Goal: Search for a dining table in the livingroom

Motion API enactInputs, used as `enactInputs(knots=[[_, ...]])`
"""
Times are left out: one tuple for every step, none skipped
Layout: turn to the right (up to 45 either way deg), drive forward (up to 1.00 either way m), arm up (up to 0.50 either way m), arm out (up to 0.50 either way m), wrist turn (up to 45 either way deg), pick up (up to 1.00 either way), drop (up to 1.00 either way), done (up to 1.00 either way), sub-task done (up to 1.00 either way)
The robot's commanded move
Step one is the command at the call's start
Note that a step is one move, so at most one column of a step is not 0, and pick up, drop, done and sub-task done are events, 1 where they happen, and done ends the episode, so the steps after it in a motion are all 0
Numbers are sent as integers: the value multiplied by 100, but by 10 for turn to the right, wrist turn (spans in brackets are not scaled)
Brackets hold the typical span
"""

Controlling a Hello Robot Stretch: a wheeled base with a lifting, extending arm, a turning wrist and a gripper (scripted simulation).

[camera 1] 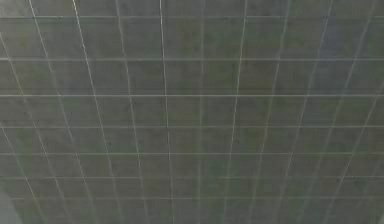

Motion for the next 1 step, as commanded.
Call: enactInputs(knots=[[-450,0,0,0,0,0,0,0,0]])
